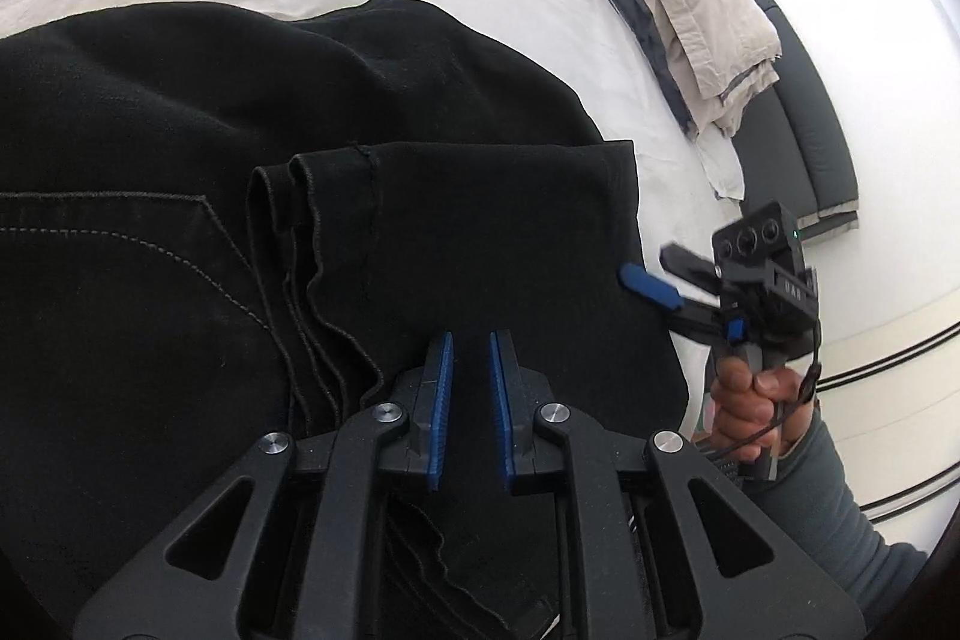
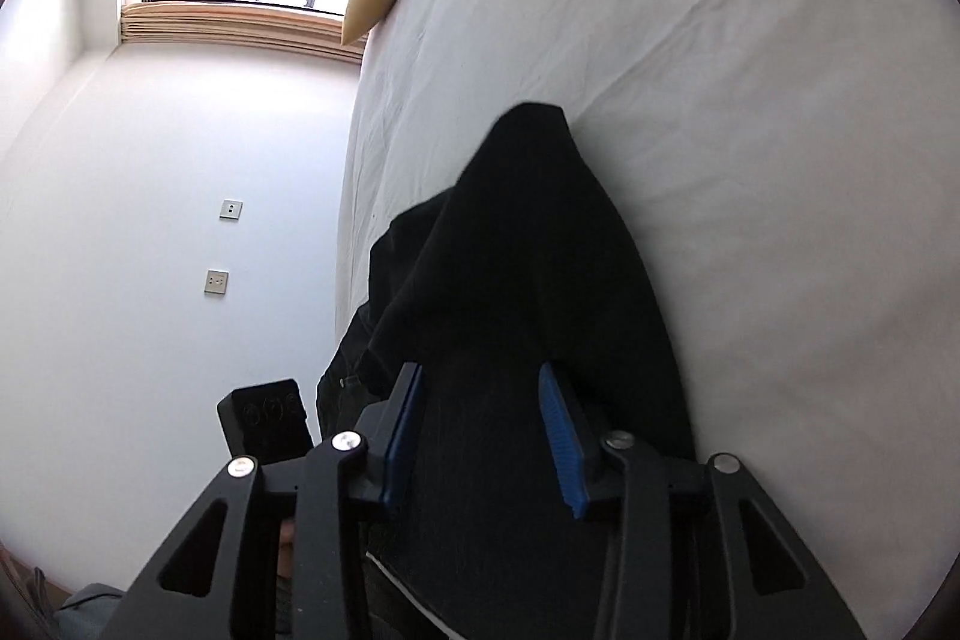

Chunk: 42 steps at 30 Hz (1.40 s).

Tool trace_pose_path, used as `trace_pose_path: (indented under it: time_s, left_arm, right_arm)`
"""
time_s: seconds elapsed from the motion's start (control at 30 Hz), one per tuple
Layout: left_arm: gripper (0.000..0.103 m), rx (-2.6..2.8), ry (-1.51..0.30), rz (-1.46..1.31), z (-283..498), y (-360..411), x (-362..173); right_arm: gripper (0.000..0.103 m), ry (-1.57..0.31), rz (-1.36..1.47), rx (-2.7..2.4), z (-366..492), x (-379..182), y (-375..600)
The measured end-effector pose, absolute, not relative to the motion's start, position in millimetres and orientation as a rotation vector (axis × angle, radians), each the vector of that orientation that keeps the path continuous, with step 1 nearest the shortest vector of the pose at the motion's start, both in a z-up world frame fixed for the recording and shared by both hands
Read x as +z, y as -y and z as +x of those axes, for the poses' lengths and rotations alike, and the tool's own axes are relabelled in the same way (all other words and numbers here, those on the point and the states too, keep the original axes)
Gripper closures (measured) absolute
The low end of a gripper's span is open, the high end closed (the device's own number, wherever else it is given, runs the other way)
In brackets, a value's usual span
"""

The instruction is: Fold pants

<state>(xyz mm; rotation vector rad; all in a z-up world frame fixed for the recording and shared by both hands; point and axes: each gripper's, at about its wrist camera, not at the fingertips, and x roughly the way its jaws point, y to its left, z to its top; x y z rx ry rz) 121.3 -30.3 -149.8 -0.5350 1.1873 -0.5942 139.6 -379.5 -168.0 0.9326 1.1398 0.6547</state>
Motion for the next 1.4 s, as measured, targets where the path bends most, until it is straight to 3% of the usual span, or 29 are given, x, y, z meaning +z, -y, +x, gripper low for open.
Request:
trace_pose_path:
  time_s: [0.23, 0.37, 0.6, 0.83, 0.87, 0.9, 0.93, 0.97, 1.0, 1.17, 1.4]
  left_arm:
    - [0.091, -0.603, -1.178, -0.534, 99, 13, -151]
    - [0.091, -0.587, -1.167, -0.541, 69, -9, -147]
    - [0.091, -0.419, -1.002, -0.585, -1, -81, -92]
    - [0.089, -0.128, -0.946, -0.735, -78, -170, -90]
    - [0.085, -0.099, -0.945, -0.759, -85, -181, -93]
    - [0.064, -0.069, -0.947, -0.782, -92, -186, -97]
    - [0.028, -0.035, -0.944, -0.815, -99, -194, -102]
    - [0.017, 0.005, -0.925, -0.865, -105, -202, -105]
    - [0.012, 0.032, -0.897, -0.912, -110, -212, -109]
    - [0.012, 0.043, -0.893, -0.988, -107, -235, -123]
    - [0.012, -0.010, -0.882, -1.070, -75, -214, -138]
  right_arm:
    - [0.059, -1.223, 0.875, 0.680, 57, -166, 376]
    - [0.053, -1.272, 0.729, 0.690, 32, -145, 356]
    - [0.050, -1.088, 0.747, 0.817, 71, -104, 299]
    - [0.045, -1.199, 0.769, 0.774, 116, -153, 235]
    - [0.048, -1.226, 0.769, 0.737, 116, -168, 233]
    - [0.057, -1.223, 0.802, 0.714, 113, -179, 239]
    - [0.057, -1.206, 0.835, 0.702, 111, -182, 243]
    - [0.057, -1.204, 0.855, 0.700, 109, -181, 245]
    - [0.055, -1.207, 0.859, 0.696, 108, -177, 246]
    - [0.049, -1.116, 0.884, 0.781, 98, -147, 244]
    - [0.048, -1.134, 0.914, 0.797, 99, -151, 226]
